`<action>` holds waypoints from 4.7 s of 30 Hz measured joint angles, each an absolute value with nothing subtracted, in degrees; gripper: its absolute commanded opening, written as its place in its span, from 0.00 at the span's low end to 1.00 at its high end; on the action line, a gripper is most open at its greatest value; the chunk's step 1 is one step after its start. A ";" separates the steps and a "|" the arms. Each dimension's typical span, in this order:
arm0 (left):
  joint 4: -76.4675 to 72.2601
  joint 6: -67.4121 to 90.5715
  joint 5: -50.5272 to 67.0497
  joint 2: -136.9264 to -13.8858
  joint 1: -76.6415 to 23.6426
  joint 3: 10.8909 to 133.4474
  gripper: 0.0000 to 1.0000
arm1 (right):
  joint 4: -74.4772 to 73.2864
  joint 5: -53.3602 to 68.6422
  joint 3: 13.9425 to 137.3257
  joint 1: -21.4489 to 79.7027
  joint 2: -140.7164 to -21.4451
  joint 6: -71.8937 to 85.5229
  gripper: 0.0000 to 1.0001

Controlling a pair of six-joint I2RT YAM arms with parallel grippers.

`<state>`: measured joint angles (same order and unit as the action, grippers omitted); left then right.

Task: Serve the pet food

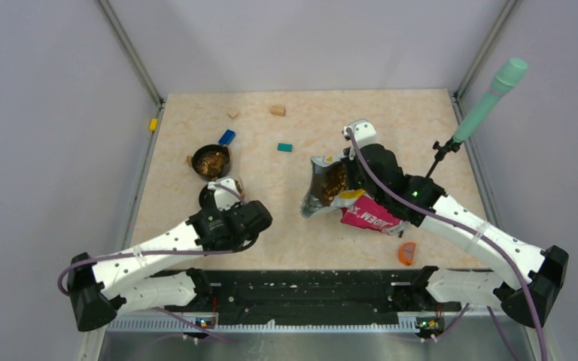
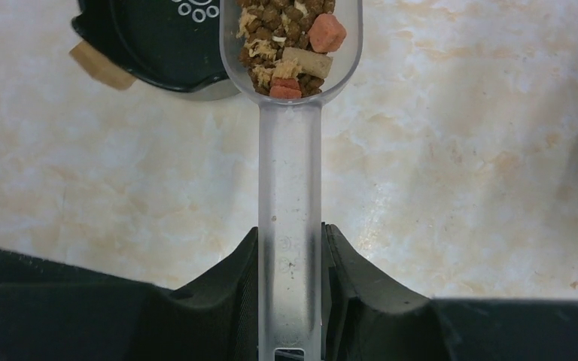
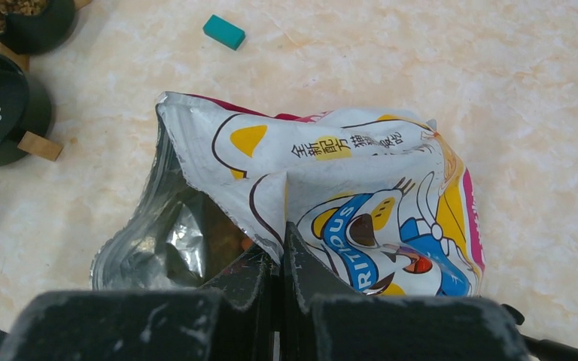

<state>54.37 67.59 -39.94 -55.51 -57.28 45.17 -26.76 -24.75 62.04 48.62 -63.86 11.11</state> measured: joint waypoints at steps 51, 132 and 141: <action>77.41 114.17 -39.16 -75.53 -59.96 65.93 0.00 | -32.25 -16.38 61.47 48.29 -57.36 9.19 0.00; 49.91 117.56 -7.81 -46.65 -27.16 47.40 0.00 | -32.64 -13.80 61.17 49.04 -57.04 10.02 0.00; 50.98 117.54 -7.62 -46.59 -27.09 46.26 0.00 | -32.64 -13.89 61.17 49.36 -57.08 9.98 0.00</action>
